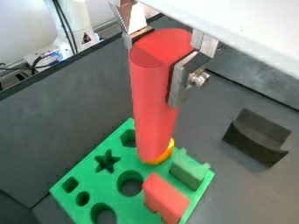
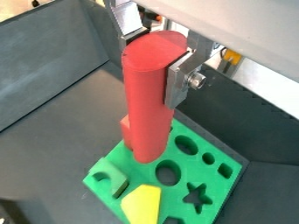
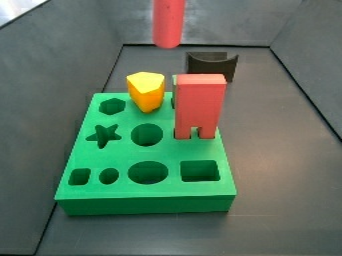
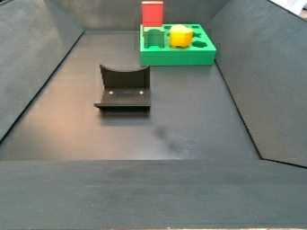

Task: Pick up the oval object. Move up. Place the oval object on the fixture. Regrasp the oval object. Move to above the board. Insert the oval object.
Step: Insert the oval object.

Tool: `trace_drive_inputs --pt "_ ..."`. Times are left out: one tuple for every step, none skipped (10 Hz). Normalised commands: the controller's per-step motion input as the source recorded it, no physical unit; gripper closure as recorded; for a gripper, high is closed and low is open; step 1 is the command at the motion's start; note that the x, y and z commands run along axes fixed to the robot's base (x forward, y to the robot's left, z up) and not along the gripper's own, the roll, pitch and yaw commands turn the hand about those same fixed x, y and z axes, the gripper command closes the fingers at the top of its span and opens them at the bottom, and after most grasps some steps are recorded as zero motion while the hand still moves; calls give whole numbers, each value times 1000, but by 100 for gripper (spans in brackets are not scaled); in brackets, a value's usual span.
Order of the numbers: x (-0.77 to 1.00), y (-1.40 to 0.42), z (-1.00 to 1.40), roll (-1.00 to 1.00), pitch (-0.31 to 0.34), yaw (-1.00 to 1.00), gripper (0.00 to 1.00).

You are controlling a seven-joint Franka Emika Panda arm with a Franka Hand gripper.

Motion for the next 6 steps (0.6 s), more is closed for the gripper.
trace_drive_inputs --pt "-69 -417 0 -67 -234 -354 100" --pt "0 -294 0 -67 -199 -637 100" --pt "0 -209 0 -81 -167 -749 100" --pt "23 -143 0 -99 -147 -826 100" --pt "23 -140 0 -99 -141 -831 100" --pt "14 -134 0 -86 -136 -854 100"
